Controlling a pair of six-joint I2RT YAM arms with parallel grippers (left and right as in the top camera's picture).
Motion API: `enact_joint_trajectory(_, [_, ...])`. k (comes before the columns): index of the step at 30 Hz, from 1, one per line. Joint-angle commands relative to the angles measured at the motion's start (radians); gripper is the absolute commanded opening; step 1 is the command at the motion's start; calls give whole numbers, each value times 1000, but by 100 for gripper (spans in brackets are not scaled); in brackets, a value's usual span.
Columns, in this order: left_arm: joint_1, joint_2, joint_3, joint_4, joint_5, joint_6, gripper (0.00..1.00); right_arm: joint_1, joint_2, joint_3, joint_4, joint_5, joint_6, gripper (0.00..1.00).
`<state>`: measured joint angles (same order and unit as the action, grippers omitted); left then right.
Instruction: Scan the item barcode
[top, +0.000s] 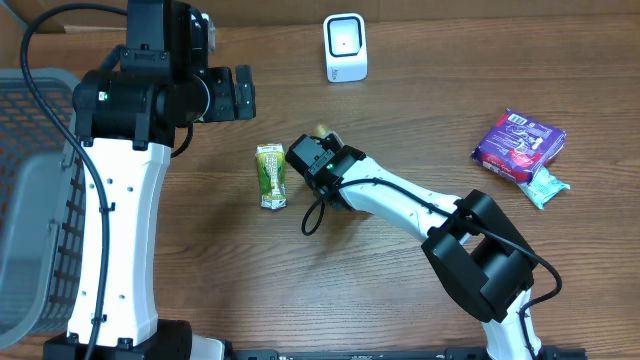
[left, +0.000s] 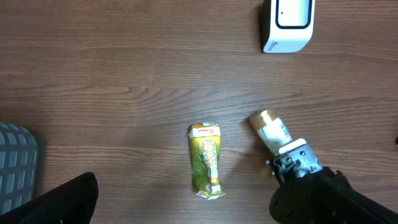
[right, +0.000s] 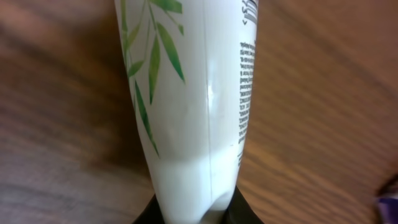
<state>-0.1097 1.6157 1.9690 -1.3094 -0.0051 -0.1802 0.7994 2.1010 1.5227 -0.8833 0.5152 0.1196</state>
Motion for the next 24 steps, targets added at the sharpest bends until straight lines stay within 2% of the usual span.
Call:
enact_joint_trajectory(1, [-2, 2, 9, 4, -5, 9, 100, -12, -53, 43, 3, 210, 10, 4])
enact_joint_trajectory(5, [-2, 2, 9, 4, -5, 9, 99, -23, -28, 43, -20, 323, 59, 4])
enact_joint_trajectory(8, [-2, 2, 9, 4, -5, 9, 100, -31, -1, 41, -44, 322, 164, 4])
enact_joint_trajectory(15, [-2, 2, 9, 4, -5, 9, 100, -23, 38, 41, -78, 317, 280, 4])
enact_joint_trajectory(22, [-2, 2, 9, 4, -5, 9, 100, -15, 48, 41, -108, 146, 327, 4])
enact_joint_trajectory(24, [-2, 2, 9, 4, -5, 9, 99, -15, 48, 41, -108, 96, 326, 8])
